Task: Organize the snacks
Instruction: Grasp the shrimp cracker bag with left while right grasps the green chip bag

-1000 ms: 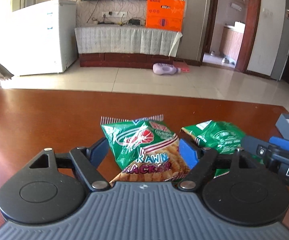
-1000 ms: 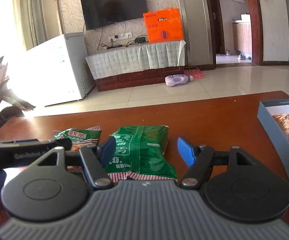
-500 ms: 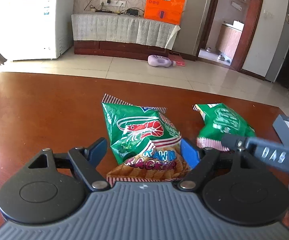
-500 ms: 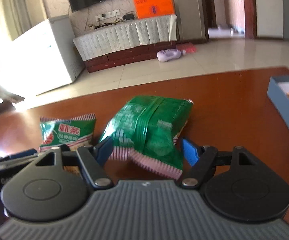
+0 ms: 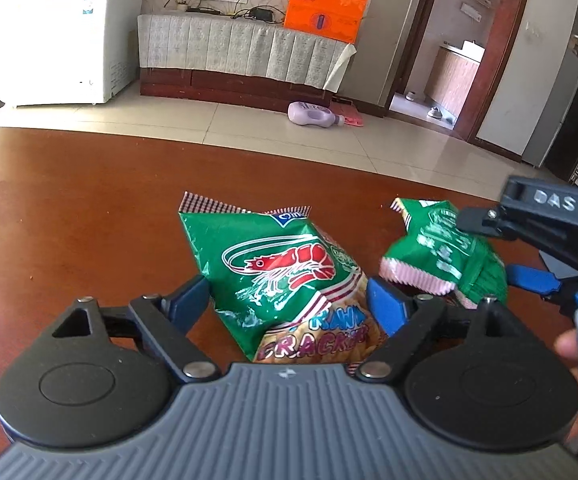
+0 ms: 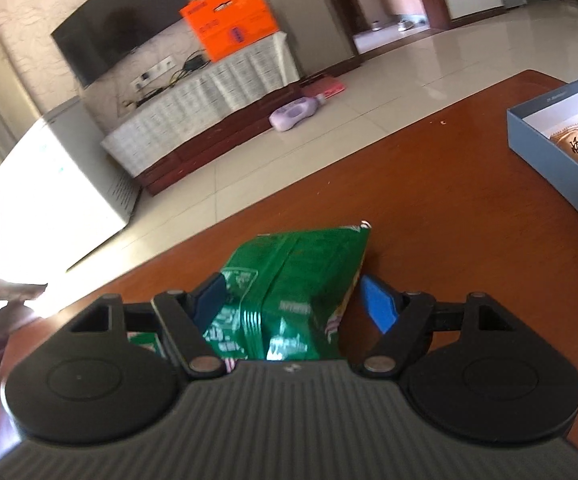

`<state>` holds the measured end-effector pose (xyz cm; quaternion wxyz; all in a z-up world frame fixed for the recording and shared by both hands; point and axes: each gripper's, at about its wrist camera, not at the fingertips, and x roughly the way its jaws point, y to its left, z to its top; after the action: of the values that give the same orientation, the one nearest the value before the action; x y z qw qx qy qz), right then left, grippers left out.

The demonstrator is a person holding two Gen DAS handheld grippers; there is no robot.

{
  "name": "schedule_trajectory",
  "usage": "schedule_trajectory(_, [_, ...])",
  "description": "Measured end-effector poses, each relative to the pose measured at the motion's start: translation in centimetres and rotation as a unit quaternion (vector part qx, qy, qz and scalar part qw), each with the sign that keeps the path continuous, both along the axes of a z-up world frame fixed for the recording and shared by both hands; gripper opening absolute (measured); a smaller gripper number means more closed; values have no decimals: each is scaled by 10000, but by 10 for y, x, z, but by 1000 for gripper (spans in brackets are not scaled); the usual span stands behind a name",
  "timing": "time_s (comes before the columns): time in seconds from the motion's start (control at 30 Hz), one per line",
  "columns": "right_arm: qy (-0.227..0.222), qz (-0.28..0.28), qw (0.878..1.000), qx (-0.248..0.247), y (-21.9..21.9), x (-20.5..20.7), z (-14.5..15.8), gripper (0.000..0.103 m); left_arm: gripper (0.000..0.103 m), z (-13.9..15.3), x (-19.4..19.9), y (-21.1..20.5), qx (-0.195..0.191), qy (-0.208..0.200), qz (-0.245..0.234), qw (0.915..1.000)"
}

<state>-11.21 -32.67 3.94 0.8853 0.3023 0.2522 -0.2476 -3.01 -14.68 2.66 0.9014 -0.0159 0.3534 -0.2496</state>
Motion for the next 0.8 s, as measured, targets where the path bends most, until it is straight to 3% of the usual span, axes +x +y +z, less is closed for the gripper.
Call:
schedule_trajectory(0.2, [282, -106, 9978, -585, 17, 26, -11, 84, 89, -3, 3, 3, -64, 35, -1, 10000])
schedule_trajectory(0.4, [605, 252, 9901, -1245, 16, 37, -18, 83, 89, -4, 2, 0, -40, -7, -61, 10000])
schedule_trajectory(0.53, [522, 591, 9907, -1108, 3, 32, -23, 82, 89, -6, 4, -1, -75, 24, -43, 10000])
schedule_trajectory(0.6, [472, 817, 9894, -1105, 1, 29, -21, 74, 89, -6, 3, -1, -71, 25, -56, 10000])
schedule_trajectory(0.8, [412, 1256, 9856, -1051, 3, 7, -13, 65, 86, -8, 2, 0, -158, 50, -53, 9998])
